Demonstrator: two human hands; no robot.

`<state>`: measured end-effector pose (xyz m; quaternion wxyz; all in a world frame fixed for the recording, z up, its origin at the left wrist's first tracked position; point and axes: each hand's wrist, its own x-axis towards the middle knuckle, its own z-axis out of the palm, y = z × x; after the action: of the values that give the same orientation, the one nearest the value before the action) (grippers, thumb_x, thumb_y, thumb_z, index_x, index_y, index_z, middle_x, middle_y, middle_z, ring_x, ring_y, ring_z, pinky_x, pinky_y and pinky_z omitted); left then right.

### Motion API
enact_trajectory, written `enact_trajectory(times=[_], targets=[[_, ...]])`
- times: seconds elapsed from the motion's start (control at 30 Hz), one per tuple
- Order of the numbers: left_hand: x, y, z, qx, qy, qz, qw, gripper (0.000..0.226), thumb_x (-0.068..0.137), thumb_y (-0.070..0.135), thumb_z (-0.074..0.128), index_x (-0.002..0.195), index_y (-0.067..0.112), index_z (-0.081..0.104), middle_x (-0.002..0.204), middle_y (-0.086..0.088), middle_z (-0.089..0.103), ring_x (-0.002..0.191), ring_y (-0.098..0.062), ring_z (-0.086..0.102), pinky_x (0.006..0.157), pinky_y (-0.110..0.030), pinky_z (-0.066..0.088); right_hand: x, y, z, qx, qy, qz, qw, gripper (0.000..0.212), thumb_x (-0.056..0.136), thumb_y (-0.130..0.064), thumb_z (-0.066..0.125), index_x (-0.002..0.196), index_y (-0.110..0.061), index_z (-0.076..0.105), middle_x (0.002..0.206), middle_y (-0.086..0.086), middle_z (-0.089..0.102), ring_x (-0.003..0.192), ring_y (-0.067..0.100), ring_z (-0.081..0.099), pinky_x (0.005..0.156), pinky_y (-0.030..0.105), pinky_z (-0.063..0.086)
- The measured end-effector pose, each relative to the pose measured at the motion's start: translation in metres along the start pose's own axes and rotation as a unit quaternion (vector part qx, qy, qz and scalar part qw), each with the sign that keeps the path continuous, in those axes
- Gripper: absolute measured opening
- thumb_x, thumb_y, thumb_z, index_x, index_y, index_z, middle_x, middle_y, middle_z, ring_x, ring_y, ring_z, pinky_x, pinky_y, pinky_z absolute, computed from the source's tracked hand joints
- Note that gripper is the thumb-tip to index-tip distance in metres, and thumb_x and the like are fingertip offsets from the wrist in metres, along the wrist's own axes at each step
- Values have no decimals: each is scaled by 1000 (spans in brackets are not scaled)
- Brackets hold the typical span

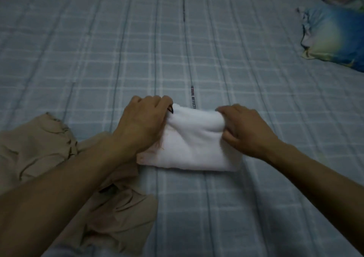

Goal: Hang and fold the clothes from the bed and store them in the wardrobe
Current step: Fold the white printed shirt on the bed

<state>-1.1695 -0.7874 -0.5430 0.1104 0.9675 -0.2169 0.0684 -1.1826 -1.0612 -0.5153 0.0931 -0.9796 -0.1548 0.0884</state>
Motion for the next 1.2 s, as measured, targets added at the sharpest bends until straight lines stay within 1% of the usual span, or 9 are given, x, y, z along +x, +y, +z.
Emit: enact_trajectory(times=[0.1,0.17,0.27,0.37,0.43,0.67,0.83,0.97,1.2], targets=[[23,-10,29,29,-49,-60,997,39,88,8,61,126,14,55,116,-9,62,103,-33,56,90,-43,38,30,5,24,12,56,66,996,49,89,-14,56,138,-16,51,134,13,54,119,32,50,103,40,36],[20,-11,40,4,-33,-65,997,38,87,7,62,125,10,60,123,-11,61,110,-35,55,89,-44,39,30,-2,40,46,98,72,992,46,92,-12,56,138,-10,52,141,16,50,127,34,46,109,41,33],[-5,0,48,-19,20,11,1000,33,94,23,51,120,6,64,128,-16,61,117,-37,56,97,-49,44,12,-18,63,27,104,9,994,53,96,-32,47,142,-6,47,149,19,41,139,36,36,116,46,27],[-25,1,57,13,-77,41,996,60,99,44,34,146,9,46,155,-16,39,144,-34,34,116,-56,29,0,-24,78,-22,53,-4,998,67,99,-50,28,155,-13,24,163,13,16,151,30,12,123,46,7],[-29,-5,67,1,-104,30,994,66,100,50,26,154,14,32,162,-12,24,151,-30,21,121,-54,21,1,-20,86,-39,39,4,998,69,99,-53,21,157,-17,12,165,8,4,152,26,2,123,43,0],[-17,-19,92,-56,-142,9,988,66,101,54,19,159,23,14,166,0,8,154,-20,3,124,-48,10,28,-5,100,-16,-8,11,1000,74,96,-59,14,157,-19,6,165,4,2,152,21,-3,123,45,4],[-13,-13,72,-14,-157,4,987,70,98,56,13,159,21,12,166,-3,6,154,-23,3,124,-49,10,26,-8,90,-33,-28,9,999,72,97,-59,10,156,-21,-8,164,4,-11,151,20,-14,123,44,-3],[-24,7,64,-29,-110,31,993,62,99,44,30,153,12,35,160,-12,29,149,-31,25,121,-52,22,3,-23,99,-31,18,-15,999,70,100,-56,18,158,-19,4,165,8,0,152,25,-2,122,46,0],[-26,7,81,-68,-157,17,985,64,100,50,21,158,24,13,166,2,5,154,-19,1,124,-47,7,9,-20,110,-23,11,-4,1000,71,98,-57,23,157,-19,13,164,7,7,152,24,3,123,48,5]])
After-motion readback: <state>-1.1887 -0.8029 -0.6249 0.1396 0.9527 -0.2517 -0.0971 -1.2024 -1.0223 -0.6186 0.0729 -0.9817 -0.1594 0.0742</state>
